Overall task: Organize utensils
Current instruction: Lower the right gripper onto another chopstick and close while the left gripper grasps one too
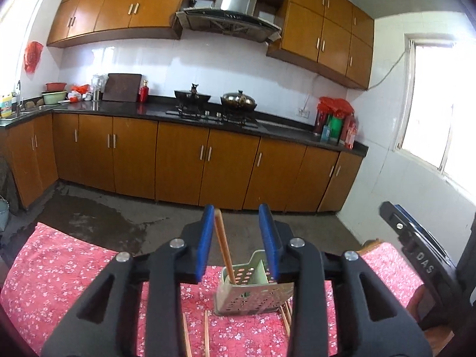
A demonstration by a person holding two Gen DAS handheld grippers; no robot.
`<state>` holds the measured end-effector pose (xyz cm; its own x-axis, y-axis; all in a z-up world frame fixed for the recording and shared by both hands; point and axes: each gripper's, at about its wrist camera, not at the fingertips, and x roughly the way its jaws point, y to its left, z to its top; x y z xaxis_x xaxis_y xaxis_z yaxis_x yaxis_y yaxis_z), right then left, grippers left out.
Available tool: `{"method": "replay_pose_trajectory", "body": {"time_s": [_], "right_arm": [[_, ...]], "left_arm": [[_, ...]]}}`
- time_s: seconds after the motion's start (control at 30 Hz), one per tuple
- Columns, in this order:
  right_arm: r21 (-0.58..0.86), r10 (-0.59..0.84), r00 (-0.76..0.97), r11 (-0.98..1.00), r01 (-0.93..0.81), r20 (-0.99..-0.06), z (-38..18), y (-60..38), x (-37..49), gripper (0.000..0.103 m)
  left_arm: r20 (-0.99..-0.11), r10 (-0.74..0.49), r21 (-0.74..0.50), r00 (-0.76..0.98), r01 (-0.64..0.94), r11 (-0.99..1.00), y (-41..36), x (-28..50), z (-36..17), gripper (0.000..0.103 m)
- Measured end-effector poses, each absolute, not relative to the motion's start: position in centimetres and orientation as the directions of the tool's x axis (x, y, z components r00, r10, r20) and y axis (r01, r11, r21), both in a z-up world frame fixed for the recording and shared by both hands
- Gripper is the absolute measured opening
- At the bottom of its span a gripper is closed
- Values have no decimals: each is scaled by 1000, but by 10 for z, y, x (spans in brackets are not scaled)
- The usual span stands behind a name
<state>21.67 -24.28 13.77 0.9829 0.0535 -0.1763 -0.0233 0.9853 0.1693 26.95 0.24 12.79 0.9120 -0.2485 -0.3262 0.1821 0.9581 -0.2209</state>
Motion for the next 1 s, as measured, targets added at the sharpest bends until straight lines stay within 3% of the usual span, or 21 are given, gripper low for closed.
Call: {"method": "replay_pose_trajectory", "body": {"time_s": [0.13,0.23,0.37,0.43,0.5,0.63,0.8,0.83,1.0], "right_arm": [[160,26,979,987,6,-202,137,-256,188,38],[162,19,961,986,27,-277,113,-268,171,38],[156,61,844,987,27,-533,35,-274,176,34],[173,105,759,985,11,-643,-4,-271,184,21],[170,123,688,985,0,-715,-39,-265,188,17],[173,129,615,985,13,-778,-79,-255,190,17],[119,95,611,993,-1,-786,-85,-249,192,13],[103,81,612,995,1,-787,-86,-249,192,9],[94,5,623,990,109,-783,-89,-271,192,8]], "left_arm": [[-302,-206,-216,931,143,966,25,235,135,40],[-326,-157,-199,932,95,975,47,210,121,42],[-423,-62,-140,904,2,990,71,192,77,42],[-489,-41,-129,871,-26,991,80,190,49,42],[-562,-29,-127,827,-51,991,88,190,19,41],[-645,-60,-157,762,-55,986,96,189,-19,41],[-693,-111,-173,712,-16,985,88,185,-50,39],[-700,-122,-178,704,-6,984,82,187,-52,37],[-735,-191,-209,650,50,977,58,190,-72,22]]}}
